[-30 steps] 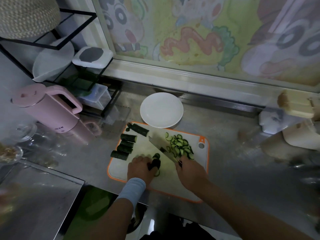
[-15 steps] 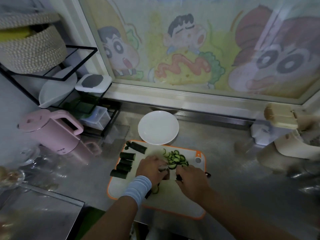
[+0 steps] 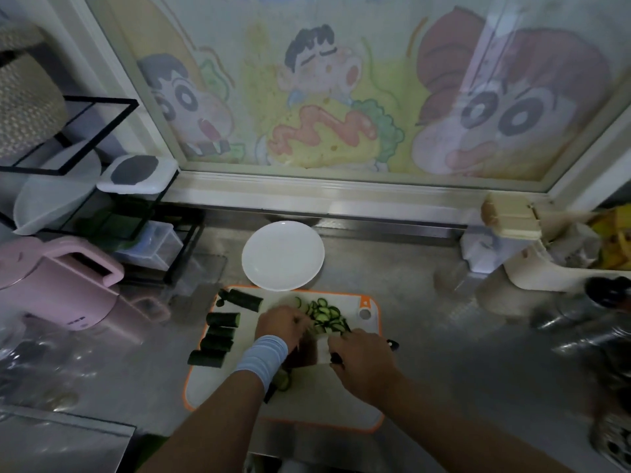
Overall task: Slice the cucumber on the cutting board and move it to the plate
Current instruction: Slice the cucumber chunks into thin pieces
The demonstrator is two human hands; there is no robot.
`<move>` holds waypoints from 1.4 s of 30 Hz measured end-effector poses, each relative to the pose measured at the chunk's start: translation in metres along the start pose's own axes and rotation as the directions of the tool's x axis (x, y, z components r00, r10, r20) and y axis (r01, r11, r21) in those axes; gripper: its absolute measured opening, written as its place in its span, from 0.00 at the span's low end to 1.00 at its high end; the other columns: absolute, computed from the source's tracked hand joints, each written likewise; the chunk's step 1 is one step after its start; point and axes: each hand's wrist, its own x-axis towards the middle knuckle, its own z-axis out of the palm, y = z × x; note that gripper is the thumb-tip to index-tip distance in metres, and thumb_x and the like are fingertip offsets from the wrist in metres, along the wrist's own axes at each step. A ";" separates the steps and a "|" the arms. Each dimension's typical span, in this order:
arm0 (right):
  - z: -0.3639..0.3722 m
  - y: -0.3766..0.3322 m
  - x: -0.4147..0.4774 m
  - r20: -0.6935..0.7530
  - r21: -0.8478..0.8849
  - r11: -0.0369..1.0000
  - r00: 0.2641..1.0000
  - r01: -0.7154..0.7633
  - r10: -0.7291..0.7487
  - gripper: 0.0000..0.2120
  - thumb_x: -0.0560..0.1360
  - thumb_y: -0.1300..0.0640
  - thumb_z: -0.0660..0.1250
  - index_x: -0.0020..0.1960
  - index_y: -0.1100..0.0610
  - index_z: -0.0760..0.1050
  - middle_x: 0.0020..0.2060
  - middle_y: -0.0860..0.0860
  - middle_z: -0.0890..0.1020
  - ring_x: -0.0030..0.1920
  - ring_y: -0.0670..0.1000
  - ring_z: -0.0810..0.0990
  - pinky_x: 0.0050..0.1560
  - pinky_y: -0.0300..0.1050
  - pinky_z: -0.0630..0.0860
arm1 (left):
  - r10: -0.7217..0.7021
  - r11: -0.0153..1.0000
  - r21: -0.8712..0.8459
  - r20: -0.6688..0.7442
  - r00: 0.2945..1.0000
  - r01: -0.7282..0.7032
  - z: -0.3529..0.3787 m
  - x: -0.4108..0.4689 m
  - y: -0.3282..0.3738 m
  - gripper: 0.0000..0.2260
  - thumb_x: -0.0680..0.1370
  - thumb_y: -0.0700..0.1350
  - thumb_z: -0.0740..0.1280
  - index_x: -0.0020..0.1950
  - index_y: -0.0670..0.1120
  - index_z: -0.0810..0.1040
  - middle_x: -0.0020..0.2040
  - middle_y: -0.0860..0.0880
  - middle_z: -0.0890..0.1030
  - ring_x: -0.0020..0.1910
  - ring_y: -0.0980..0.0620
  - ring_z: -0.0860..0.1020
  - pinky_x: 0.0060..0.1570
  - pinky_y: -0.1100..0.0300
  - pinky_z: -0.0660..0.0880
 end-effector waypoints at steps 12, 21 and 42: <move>0.015 -0.017 -0.004 0.128 0.285 0.903 0.947 -0.320 0.296 0.11 0.78 0.45 0.54 0.51 0.49 0.70 0.42 0.50 0.81 0.42 0.53 0.80 0.38 0.47 0.75 | -0.314 0.927 -0.280 -0.217 0.924 0.249 -0.001 -0.053 -0.068 0.06 0.78 0.43 0.60 0.50 0.51 0.76 0.53 0.49 0.77 0.47 0.47 0.77 0.47 0.58 0.72; 0.016 -0.043 0.000 0.378 0.552 0.537 0.766 -0.638 0.521 0.15 0.80 0.43 0.56 0.47 0.51 0.77 0.43 0.51 0.80 0.43 0.52 0.77 0.43 0.46 0.72 | -0.624 0.411 -0.855 -0.010 0.781 0.317 0.018 -0.075 -0.038 0.08 0.76 0.46 0.62 0.50 0.44 0.76 0.48 0.44 0.80 0.46 0.45 0.78 0.51 0.53 0.74; 0.016 -0.038 -0.012 0.306 0.466 0.663 0.810 -0.586 0.500 0.15 0.80 0.42 0.53 0.46 0.52 0.70 0.41 0.51 0.79 0.43 0.55 0.77 0.41 0.49 0.73 | -0.181 0.941 -0.247 0.218 0.959 0.233 -0.016 -0.047 -0.034 0.12 0.77 0.47 0.60 0.53 0.55 0.83 0.50 0.51 0.82 0.45 0.51 0.78 0.47 0.60 0.75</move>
